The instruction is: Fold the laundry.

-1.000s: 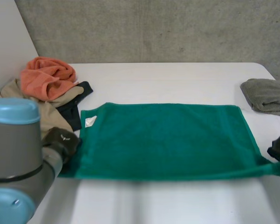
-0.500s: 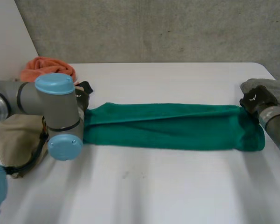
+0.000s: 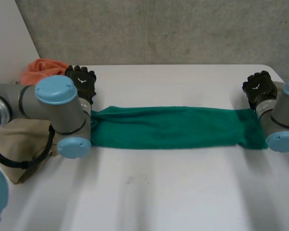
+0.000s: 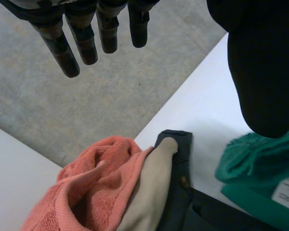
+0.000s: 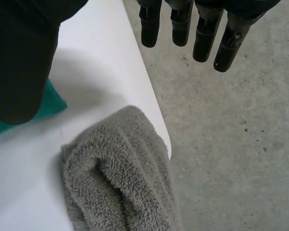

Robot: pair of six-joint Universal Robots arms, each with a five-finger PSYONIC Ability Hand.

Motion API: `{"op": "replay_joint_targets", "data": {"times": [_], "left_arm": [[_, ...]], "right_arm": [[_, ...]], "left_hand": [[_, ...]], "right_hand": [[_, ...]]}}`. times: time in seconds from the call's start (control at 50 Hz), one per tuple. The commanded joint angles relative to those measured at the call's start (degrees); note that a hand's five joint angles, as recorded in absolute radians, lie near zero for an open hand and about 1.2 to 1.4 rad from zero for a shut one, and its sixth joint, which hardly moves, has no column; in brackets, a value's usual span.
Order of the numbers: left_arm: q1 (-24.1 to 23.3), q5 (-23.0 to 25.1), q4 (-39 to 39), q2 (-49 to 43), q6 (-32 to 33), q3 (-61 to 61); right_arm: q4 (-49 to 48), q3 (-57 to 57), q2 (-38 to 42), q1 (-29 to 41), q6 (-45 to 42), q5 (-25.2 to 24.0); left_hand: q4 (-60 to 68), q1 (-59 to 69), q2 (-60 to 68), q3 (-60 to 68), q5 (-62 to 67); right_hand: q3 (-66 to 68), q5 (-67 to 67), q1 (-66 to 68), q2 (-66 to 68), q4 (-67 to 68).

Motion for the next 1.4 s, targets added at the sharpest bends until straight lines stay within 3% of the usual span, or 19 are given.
{"op": "replay_joint_targets", "data": {"times": [0.02,0.18,0.54,0.66,0.82,0.94,1.1,1.18,1.22,1.24,1.4], "left_arm": [[0.6,8.0,-1.8,6.0,0.0,-9.4],[2.7,13.3,-1.5,4.5,0.5,-9.7],[5.6,12.5,4.6,-11.0,4.7,12.1],[5.2,12.6,4.3,-6.6,4.4,5.6],[4.1,12.8,4.7,2.8,3.9,-9.3],[3.3,12.8,4.7,8.4,2.9,-16.2],[3.3,12.9,4.8,10.0,0.2,-18.8],[3.5,12.9,4.8,10.2,0.2,-19.4],[3.6,12.9,4.8,10.3,0.2,-19.8],[3.6,12.9,4.8,10.4,0.2,-19.9],[3.6,12.8,4.8,13.0,0.2,-21.3]], "right_arm": [[4.0,5.1,-5.8,-0.5,6.2,-6.1],[8.4,6.6,-7.0,-0.5,7.6,-7.9],[8.9,12.2,-12.0,-0.5,8.0,-8.3],[12.1,15.3,-16.1,-1.7,10.0,-8.6],[24.1,16.1,-17.2,-6.2,16.9,-11.9],[24.3,16.2,-14.9,-7.6,19.8,-13.4],[19.0,15.2,-9.6,-7.8,20.0,-13.2],[17.9,14.8,-7.8,-7.8,19.5,-13.0],[17.7,14.4,-7.7,-7.9,19.2,-12.6],[17.7,14.4,-7.9,-7.9,19.2,-12.4],[16.3,16.7,-15.1,-12.9,17.9,-11.1]], "left_hand": [[-1.6,-0.8,-1.6,-2.0,-2.8],[-1.6,-0.8,-1.6,-2.0,-2.8],[1.8,2.6,1.8,1.4,0.6],[1.5,2.2,1.5,1.0,0.3],[0.5,1.2,0.5,0.0,-0.7],[0.5,1.2,0.5,0.0,-0.7],[0.5,1.2,0.5,0.0,-0.7],[0.5,1.2,0.5,0.0,-0.7],[0.5,1.2,0.5,0.0,-0.7],[0.5,1.2,0.5,0.0,-0.7],[0.3,1.1,0.3,-0.2,-0.9]], "right_hand": [[-2.1,-3.8,-1.5,-2.4,-3.3],[-2.1,-3.8,-1.5,-2.4,-3.3],[-2.1,-3.8,-1.5,-2.4,-3.3],[-2.1,-3.8,-1.5,-2.4,-3.3],[4.9,3.1,5.5,4.6,3.6],[7.7,6.0,8.4,7.5,6.5],[17.6,15.9,18.3,17.4,16.4],[32.1,30.4,32.7,31.8,30.9],[62.6,60.9,63.2,62.3,61.4],[67.8,66.1,68.5,67.6,66.6],[67.9,66.2,68.5,67.6,66.7]]}}
